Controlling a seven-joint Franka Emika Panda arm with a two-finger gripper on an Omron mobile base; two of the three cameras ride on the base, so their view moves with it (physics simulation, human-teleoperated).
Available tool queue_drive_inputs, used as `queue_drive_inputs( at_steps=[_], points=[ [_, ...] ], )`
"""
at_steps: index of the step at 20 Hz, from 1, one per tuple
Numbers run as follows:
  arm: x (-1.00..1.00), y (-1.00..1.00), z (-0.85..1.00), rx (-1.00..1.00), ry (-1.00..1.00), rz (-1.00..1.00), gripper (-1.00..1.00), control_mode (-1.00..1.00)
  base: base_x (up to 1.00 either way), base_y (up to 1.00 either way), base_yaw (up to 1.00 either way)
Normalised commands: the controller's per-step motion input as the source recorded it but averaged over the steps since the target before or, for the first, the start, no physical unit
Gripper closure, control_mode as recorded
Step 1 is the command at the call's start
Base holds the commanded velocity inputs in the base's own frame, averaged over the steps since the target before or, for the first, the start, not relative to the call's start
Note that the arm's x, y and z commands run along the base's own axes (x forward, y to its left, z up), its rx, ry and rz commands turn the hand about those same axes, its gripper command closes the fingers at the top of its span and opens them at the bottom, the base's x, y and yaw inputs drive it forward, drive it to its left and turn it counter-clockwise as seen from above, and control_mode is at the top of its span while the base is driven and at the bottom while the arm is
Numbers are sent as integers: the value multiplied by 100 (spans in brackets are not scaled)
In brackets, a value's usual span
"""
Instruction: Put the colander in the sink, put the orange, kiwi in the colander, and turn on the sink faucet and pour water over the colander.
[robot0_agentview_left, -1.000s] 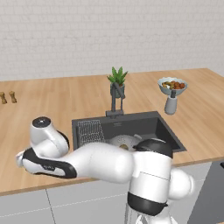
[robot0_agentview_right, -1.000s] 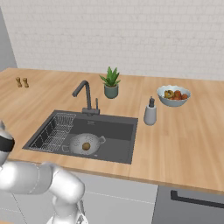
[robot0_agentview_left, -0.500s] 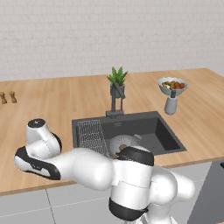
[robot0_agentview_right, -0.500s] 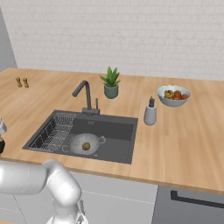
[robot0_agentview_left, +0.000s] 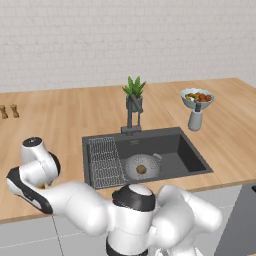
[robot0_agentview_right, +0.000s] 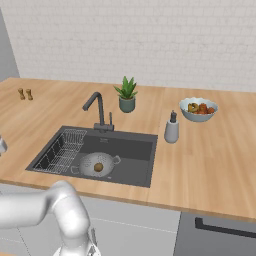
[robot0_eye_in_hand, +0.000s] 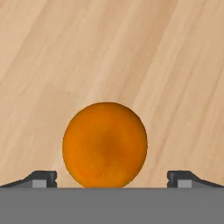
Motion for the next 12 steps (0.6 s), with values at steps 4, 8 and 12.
queue_drive_inputs(
  at_steps=[4,8,12],
  points=[
    [9,18,-26,-3,1,0,-100,-100,0,0,0],
    [4,4,-25,-4,0,0,-100,-100,0,0,0],
    [12,0,-27,-3,0,0,-100,-100,0,0,0]
  ],
)
